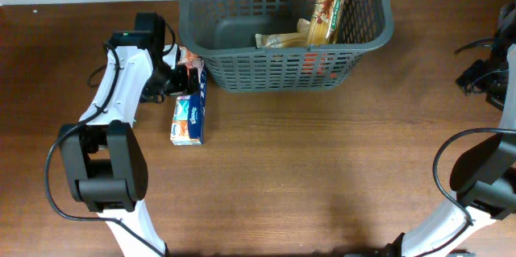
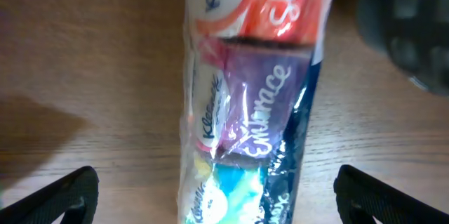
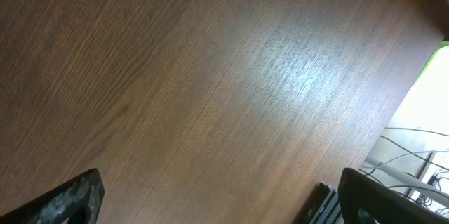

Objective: Pack container
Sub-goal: 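Move the left gripper down onto the Kleenex tissue pack stack, then close the left gripper on the tissue packs and lift them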

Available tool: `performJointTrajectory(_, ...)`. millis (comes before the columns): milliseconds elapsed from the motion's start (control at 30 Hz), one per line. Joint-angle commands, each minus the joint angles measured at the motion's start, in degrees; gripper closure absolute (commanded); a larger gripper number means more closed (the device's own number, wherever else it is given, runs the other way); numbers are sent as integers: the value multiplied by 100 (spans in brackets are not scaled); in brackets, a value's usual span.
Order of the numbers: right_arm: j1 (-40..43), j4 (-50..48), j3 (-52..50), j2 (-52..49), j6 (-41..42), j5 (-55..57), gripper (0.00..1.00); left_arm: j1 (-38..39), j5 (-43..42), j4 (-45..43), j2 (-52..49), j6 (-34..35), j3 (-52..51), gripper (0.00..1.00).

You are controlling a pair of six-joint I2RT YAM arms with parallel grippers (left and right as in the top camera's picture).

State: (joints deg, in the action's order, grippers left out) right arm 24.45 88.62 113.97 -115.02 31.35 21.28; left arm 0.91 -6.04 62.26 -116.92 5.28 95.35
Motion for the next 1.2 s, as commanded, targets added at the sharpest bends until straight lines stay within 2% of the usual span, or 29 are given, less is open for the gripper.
performJointTrajectory(0,33,2,-31,42,66,-31,1,22,-190,-142,-50,57,-278,1)
performJointTrajectory(333,33,2,-31,42,66,-31,1,22,-372,-597,-50,52,-793,1)
performJointTrajectory(667,33,2,-31,42,66,-31,1,22,140,-632,-50,160,-999,1)
performJointTrajectory(1167,33,2,-31,42,66,-31,1,22,-22,-804,-52,153,-1222,1)
